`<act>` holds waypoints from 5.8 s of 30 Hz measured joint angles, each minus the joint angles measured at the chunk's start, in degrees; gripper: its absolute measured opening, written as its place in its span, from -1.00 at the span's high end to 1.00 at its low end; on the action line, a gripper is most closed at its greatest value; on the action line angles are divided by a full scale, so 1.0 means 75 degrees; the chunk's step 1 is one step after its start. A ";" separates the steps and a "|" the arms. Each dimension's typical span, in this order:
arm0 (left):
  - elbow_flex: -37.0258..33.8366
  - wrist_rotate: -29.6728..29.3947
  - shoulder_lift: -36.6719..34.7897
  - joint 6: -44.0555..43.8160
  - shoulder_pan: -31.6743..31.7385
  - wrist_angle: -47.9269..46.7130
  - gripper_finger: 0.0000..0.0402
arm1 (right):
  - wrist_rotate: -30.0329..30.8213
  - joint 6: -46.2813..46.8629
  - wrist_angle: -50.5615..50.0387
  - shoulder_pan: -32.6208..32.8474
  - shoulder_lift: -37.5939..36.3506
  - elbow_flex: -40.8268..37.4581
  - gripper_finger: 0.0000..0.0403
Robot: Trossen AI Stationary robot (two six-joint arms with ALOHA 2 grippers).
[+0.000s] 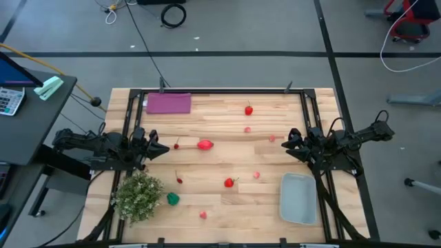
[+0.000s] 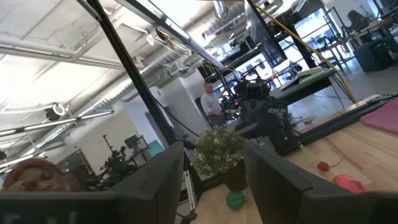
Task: Pick and placing Produce into tupperware
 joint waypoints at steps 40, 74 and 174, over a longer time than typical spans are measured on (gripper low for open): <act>0.0000 -0.0454 0.0000 0.2075 0.0009 -0.0011 0.86 | 0.0230 -0.2995 0.0154 -0.0004 -0.0001 0.0000 0.12; 0.1676 -0.2114 0.0000 0.5659 0.0009 -0.0383 0.81 | 0.0303 -0.3063 -0.0077 -0.1454 0.7276 0.5818 0.12; 0.1679 -0.2112 -0.0003 0.5677 0.0007 -0.0620 0.83 | 0.1070 0.3818 -0.7855 -0.3949 1.1087 0.5296 0.03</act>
